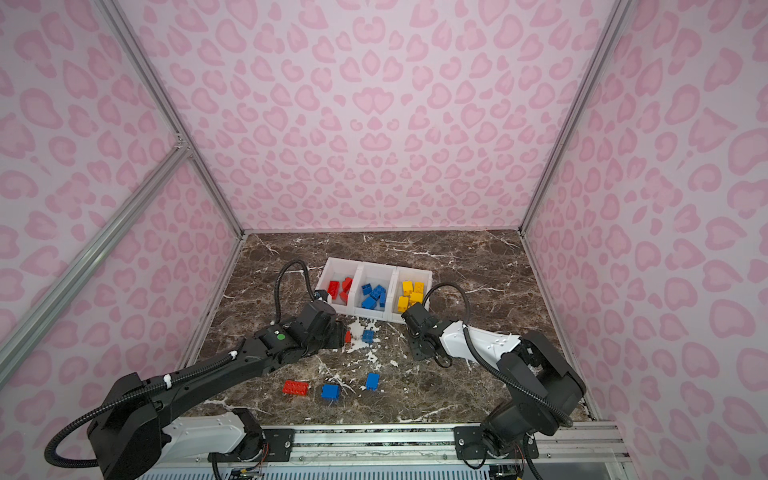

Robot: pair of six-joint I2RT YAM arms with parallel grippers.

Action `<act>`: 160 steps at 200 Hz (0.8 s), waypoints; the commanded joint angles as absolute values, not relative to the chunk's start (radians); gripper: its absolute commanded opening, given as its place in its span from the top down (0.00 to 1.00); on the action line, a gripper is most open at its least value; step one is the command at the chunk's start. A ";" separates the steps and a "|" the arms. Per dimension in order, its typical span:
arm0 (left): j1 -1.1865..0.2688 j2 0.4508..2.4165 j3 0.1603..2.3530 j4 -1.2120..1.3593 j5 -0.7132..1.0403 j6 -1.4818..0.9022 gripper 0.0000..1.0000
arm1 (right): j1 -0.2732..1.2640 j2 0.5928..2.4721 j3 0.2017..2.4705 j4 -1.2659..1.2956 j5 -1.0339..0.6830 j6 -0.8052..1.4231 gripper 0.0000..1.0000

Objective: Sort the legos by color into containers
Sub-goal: 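Carry the small yellow brick into the yellow compartment and release it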

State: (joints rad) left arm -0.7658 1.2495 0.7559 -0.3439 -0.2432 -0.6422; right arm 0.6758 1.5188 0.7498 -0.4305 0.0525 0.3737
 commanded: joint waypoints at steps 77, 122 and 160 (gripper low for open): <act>-0.768 1.235 0.779 -0.366 -0.271 -0.647 0.34 | 0.693 1.417 0.875 -0.566 0.103 0.353 0.65; -0.768 1.199 0.766 -0.388 -0.281 -0.651 0.34 | 0.666 1.566 1.146 -0.600 0.118 0.270 0.65; -0.768 1.154 0.737 -0.406 -0.278 -0.669 0.34 | 0.593 1.758 1.325 -0.572 0.082 0.260 0.65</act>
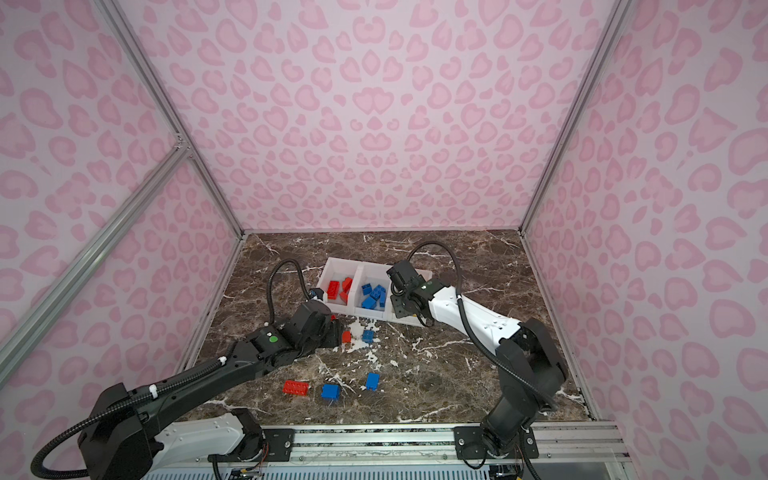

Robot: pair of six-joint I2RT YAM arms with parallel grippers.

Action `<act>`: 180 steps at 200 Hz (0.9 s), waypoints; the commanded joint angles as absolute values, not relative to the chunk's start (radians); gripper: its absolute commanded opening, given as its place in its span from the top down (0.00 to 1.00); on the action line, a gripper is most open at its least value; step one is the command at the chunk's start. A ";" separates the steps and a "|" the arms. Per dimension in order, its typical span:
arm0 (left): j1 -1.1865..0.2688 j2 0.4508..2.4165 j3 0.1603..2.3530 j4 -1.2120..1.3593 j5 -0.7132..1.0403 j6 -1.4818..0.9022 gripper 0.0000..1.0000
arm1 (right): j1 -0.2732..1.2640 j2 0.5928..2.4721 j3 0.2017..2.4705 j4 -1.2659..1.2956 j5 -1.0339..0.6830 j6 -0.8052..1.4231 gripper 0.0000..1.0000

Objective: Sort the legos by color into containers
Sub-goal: 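Carry the small yellow brick into the yellow compartment and release it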

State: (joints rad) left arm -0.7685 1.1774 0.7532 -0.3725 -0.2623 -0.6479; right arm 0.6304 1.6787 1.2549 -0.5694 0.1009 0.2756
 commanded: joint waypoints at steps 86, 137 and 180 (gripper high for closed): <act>-0.769 1.081 0.679 -0.443 -0.276 -0.696 0.34 | 0.540 1.833 1.409 -0.572 0.038 0.291 0.34; -0.778 1.080 0.678 -0.459 -0.252 -0.698 0.34 | 0.537 1.790 1.367 -0.568 0.036 0.301 0.34; -0.817 1.062 0.657 -0.490 -0.237 -0.720 0.34 | 0.537 1.754 1.332 -0.558 0.035 0.314 0.34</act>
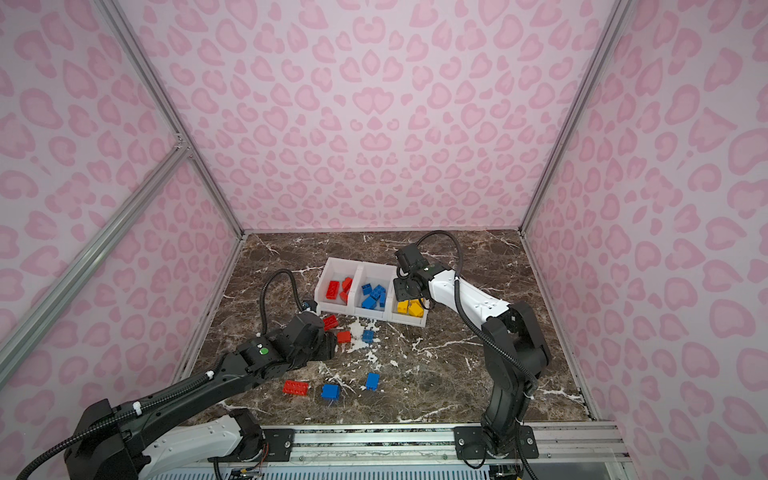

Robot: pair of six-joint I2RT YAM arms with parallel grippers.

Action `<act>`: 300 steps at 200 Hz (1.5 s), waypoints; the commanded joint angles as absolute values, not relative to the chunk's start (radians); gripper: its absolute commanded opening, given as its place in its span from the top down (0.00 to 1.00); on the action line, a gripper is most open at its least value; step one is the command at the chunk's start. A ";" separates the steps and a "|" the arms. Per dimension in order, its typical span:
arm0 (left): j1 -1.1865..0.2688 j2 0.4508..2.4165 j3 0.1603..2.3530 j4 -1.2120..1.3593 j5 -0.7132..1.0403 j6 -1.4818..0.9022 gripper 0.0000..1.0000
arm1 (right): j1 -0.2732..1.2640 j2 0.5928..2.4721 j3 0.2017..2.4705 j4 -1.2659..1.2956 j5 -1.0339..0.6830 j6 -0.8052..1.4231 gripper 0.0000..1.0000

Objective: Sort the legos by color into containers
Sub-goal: 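Carry the small yellow brick into the yellow compartment and release it, then lower the left gripper onto a loose blue brick near the robot and close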

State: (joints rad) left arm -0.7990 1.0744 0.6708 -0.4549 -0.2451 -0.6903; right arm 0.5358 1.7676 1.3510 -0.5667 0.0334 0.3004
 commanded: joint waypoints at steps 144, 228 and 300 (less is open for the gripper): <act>-1.120 1.161 0.613 -0.618 -0.222 -0.920 0.32 | 0.537 1.711 1.252 -0.537 0.026 0.340 0.34; -1.169 1.249 0.608 -0.601 -0.212 -0.955 0.39 | 0.537 1.707 1.230 -0.528 0.023 0.349 0.34; -1.164 1.284 0.708 -0.608 -0.272 -0.854 0.58 | 0.537 1.676 1.221 -0.543 0.032 0.347 0.35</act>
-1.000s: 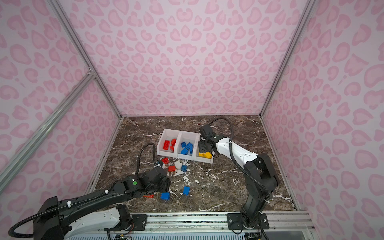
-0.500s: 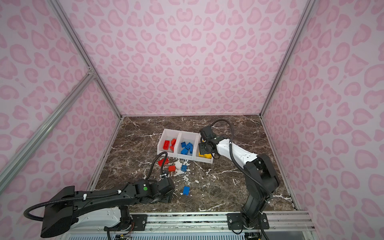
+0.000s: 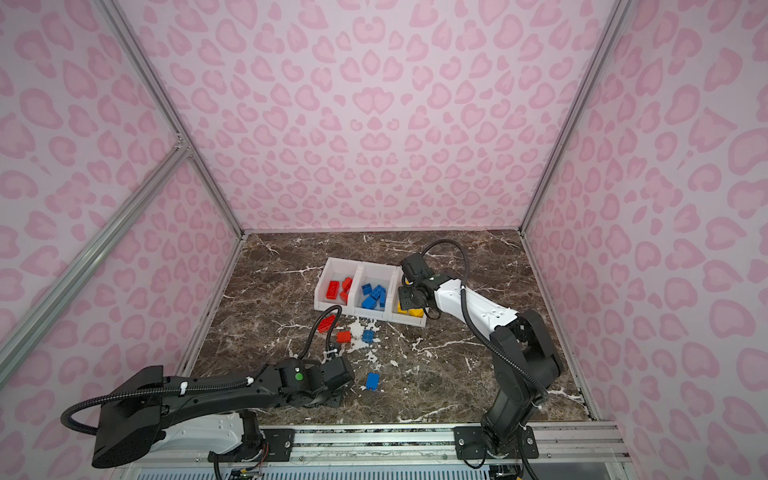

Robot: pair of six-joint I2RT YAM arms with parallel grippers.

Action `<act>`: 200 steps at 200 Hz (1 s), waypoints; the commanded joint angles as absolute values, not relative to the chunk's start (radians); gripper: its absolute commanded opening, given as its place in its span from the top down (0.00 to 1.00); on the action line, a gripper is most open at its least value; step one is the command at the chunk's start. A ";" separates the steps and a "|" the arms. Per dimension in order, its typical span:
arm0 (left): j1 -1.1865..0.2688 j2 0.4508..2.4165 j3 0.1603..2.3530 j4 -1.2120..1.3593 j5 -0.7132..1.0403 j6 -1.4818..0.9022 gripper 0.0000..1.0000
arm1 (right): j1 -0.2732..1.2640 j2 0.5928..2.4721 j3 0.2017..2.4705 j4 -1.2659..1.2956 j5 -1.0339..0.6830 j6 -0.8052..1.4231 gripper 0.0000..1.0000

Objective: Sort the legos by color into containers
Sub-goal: 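Lower the left gripper onto a loose blue brick near the robot and close, then carry the blue brick into the middle compartment and release it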

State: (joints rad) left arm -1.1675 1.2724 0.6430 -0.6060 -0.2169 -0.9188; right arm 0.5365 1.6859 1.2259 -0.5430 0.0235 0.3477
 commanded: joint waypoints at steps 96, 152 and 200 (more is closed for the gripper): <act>-0.827 1.644 1.237 -0.497 -0.239 -0.415 0.57 | 0.546 1.450 1.120 -0.594 0.054 0.394 0.37; -0.705 1.865 1.452 -0.492 -0.182 -0.317 0.56 | 0.555 1.344 1.019 -0.586 0.066 0.444 0.37; -0.664 1.901 1.463 -0.447 -0.134 -0.322 0.49 | 0.567 1.334 1.003 -0.589 0.066 0.462 0.37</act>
State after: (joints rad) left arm -0.6674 1.9011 1.4490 -0.4923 -0.1627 -0.3389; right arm 0.5613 1.3346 1.0061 -0.5892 0.0559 0.4435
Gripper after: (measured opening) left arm 0.469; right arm 0.630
